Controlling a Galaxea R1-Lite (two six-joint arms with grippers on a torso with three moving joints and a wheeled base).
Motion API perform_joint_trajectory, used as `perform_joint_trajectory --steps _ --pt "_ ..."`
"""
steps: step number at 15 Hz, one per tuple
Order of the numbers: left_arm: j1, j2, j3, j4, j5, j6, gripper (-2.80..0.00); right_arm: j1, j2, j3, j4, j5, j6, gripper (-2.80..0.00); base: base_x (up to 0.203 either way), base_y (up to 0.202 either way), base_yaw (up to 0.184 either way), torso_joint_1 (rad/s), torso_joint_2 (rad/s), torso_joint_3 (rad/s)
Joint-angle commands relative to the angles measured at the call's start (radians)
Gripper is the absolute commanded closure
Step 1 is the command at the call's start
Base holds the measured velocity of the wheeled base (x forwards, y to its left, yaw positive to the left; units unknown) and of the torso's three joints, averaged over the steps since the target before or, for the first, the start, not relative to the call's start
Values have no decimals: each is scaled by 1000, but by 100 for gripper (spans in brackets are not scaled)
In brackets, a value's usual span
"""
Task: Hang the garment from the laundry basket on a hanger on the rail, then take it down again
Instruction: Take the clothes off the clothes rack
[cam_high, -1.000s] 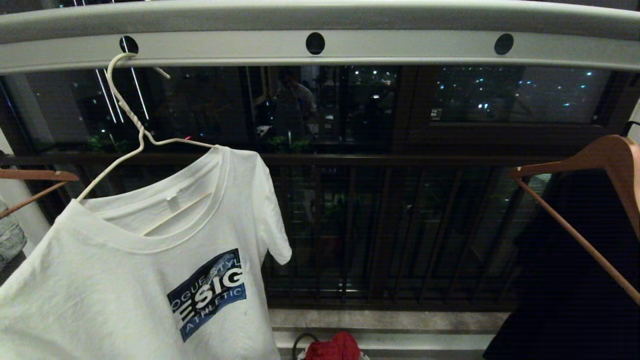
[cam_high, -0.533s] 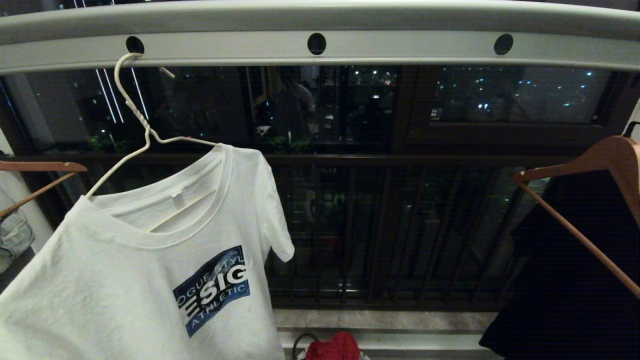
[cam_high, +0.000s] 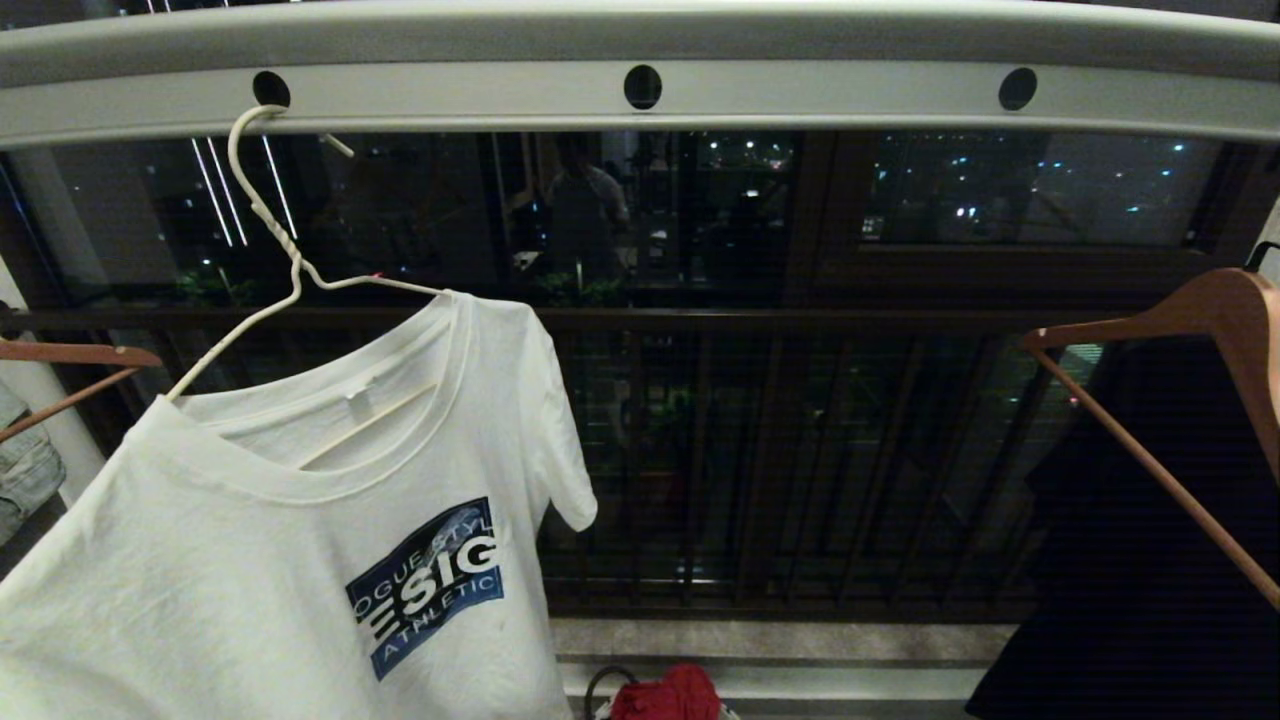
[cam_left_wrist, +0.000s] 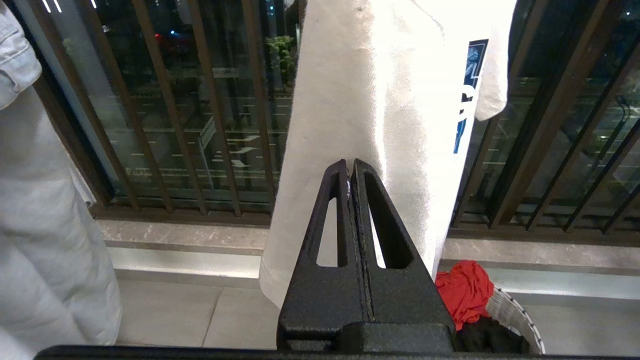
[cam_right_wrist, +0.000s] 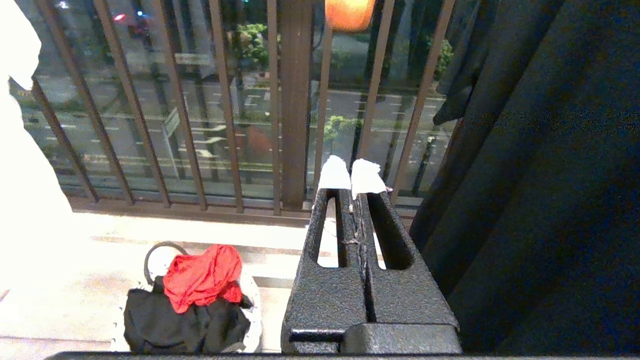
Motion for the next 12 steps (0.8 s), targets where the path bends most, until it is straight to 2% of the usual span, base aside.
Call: perform_joint_trajectory --steps 1,12 --pt "1 -1 6 0 0 0 0 0 1 0 0 0 -1 0 0 0 0 0 0 0" --pt "0 0 5 -1 0 0 0 0 1 0 0 0 -1 0 0 0 0 0 0 0"
